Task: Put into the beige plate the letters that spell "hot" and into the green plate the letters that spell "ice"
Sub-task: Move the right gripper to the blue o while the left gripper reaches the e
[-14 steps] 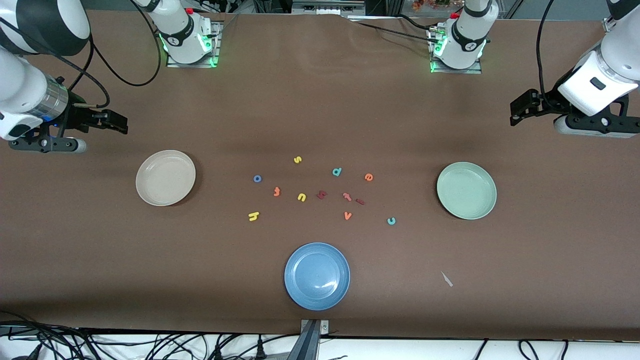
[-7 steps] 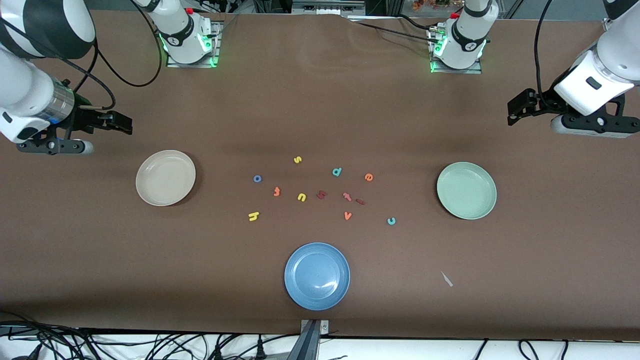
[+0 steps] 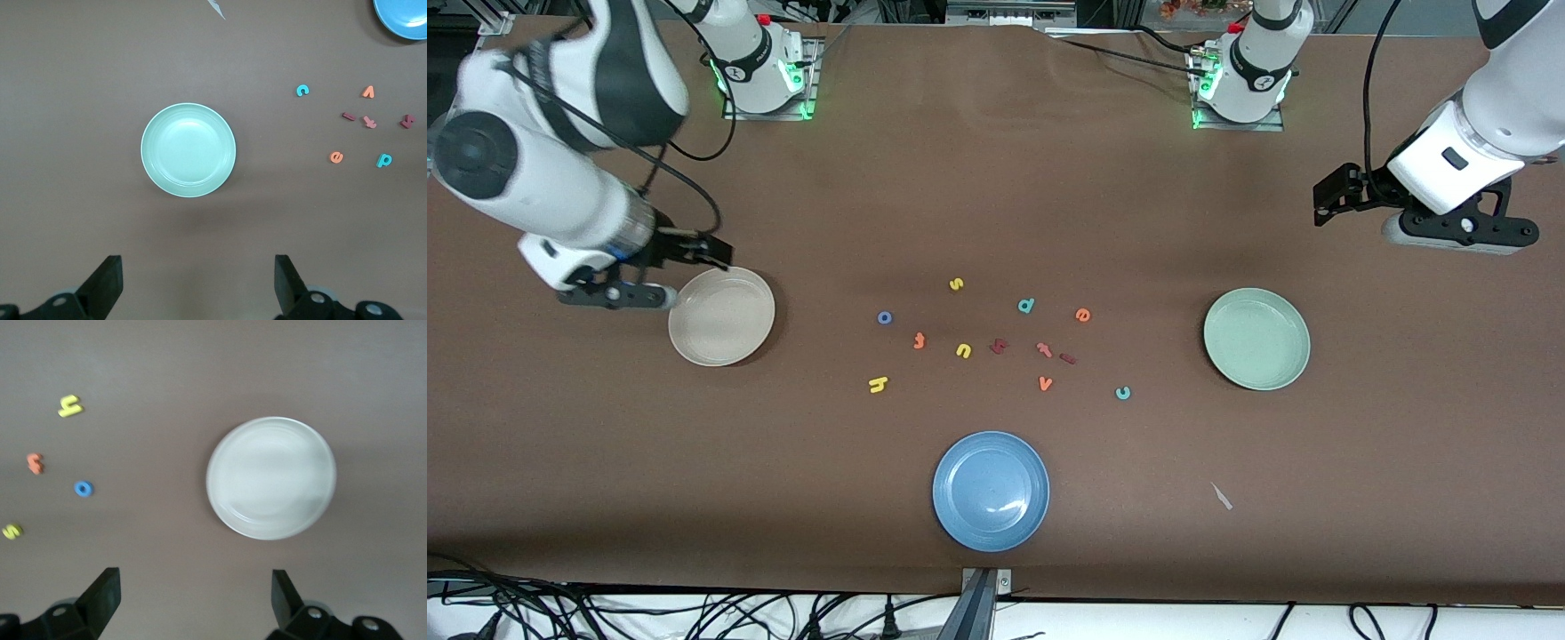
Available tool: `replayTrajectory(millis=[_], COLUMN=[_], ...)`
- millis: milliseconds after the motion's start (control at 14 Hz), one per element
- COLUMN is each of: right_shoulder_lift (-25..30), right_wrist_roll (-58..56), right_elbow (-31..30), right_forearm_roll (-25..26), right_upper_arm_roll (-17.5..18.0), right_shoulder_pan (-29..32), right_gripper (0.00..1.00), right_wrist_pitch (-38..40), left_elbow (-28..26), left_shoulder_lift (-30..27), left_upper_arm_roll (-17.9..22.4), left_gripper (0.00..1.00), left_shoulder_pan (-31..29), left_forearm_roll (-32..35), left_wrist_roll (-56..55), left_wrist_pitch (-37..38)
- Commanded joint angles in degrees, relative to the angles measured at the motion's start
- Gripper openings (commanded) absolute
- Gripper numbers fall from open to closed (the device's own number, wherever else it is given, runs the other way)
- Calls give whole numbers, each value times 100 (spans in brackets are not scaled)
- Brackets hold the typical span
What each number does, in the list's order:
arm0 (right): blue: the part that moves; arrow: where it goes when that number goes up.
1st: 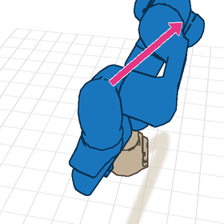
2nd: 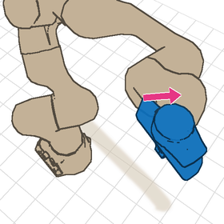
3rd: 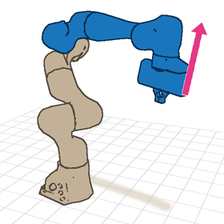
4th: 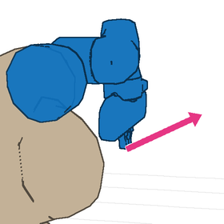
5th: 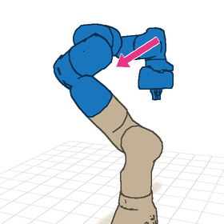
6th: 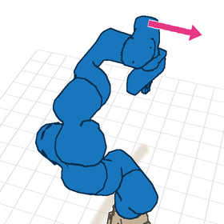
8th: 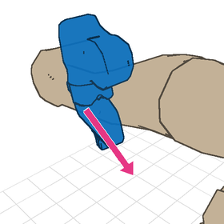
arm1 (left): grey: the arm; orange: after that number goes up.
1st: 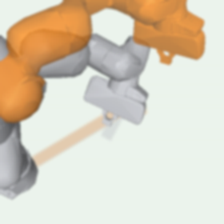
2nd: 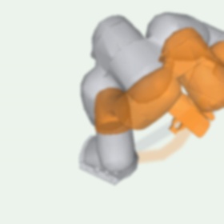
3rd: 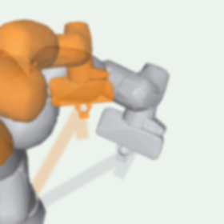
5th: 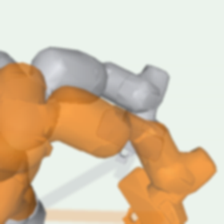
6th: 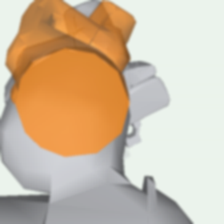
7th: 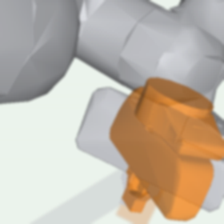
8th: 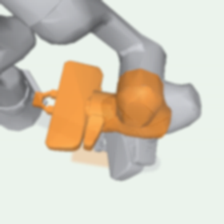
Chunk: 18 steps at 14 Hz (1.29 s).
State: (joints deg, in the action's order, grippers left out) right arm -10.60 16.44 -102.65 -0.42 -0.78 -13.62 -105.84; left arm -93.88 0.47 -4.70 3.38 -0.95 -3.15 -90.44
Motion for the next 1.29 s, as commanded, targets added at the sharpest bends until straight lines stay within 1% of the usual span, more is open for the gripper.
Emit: replayTrajectory(millis=[0, 215, 358, 787, 931, 1002, 1217], right_shoulder_lift=[-441, -959, -1224, -2041, -2287, -2332, -2525], right_wrist_roll=[674, 851, 1333, 2082, 2074, 2074, 2074], right_elbow=[123, 123, 114, 123, 123, 123, 149], right_forearm_roll=[-256, -362, -362, -362, -362, -362, -362], right_upper_arm_roll=[-28, -2, 7, 7, 16, 34, 86], right_shoulder_pan=[-324, -553, -799, -1318, -1362, -1380, -1415], right_gripper=[100, 100, 100, 100, 100, 100, 100], right_wrist_pitch=[-480, -946, -1341, -2580, -2810, -2837, -2959], left_elbow=[204, 204, 204, 204, 178, 186, 178], left_shoulder_lift=[85, 85, 85, 94, 138, 277, 550], left_upper_arm_roll=[-5, -14, -14, -22, -14, -14, -22], left_gripper=[100, 100, 100, 100, 100, 100, 100], left_shoulder_pan=[4, 22, 22, 100, 355, 469, 540], left_forearm_roll=[16, 34, 25, 16, 16, 16, 7], left_wrist_roll=[95, 78, 95, 104, 78, 52, 86], left_wrist_pitch=[141, 202, 308, 317, 317, 317, 308])
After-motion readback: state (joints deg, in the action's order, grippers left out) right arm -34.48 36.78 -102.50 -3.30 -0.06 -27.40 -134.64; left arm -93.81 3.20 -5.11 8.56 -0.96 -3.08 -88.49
